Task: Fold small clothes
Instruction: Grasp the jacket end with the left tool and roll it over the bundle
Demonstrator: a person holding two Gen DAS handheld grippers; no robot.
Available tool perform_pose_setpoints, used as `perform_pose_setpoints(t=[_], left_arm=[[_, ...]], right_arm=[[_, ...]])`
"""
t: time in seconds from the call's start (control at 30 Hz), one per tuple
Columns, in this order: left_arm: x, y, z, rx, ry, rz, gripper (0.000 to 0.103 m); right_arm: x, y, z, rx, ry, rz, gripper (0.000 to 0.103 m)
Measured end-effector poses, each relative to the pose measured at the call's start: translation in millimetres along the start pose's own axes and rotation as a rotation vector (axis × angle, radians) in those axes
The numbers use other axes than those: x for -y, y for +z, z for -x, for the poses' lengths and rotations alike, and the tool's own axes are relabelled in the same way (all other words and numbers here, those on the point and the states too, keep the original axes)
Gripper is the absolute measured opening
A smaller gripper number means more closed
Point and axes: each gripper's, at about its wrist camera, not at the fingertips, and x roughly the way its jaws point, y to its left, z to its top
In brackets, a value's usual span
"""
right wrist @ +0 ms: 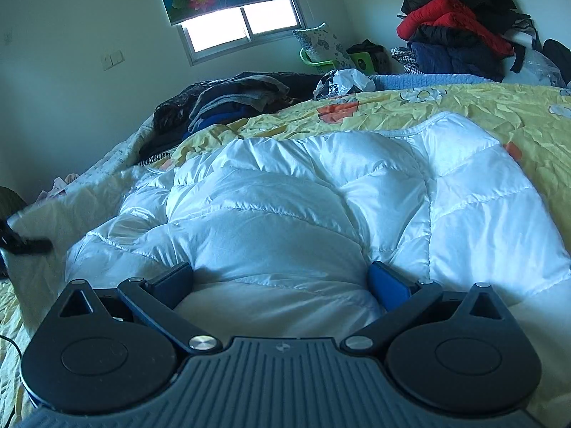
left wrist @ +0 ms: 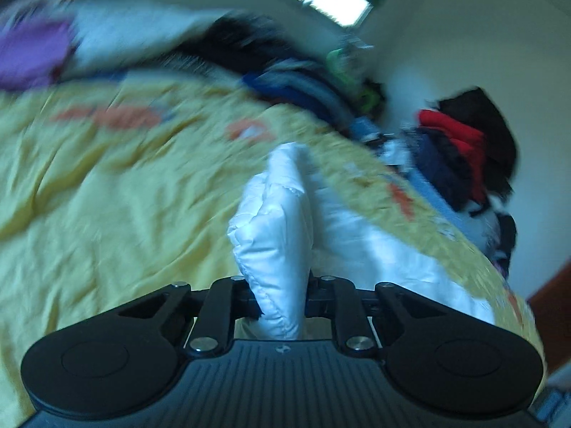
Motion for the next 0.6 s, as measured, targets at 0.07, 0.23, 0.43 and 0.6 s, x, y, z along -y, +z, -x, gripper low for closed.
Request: perform_pose_setpoints(t=[0.07,0.23,0.43,0.6], left_arm=[[27.2,-1.7,9.8,0.04,-0.018,-0.099,0.017],[77.3,-17.3,22.6,0.095,-0.029,-0.271,0.016],[132.4,-59.6,37.6,0.156,-0.087,-0.538,0.016],[176.4,-100.9,37.3,0.163,-0.155,-0.733,0.016]], right_arm=[[2.0,0.3,1.6,0.005,0.011,-0.015,0.1],[10.0,2.9,6.1,0.017,0.056,-0.072,0.101],[37.6,29.5,28.1,0.017,0.187,-0.352,0.102],[55.8,69.4,43.4,-0.063,0.559,-0.579,0.102]])
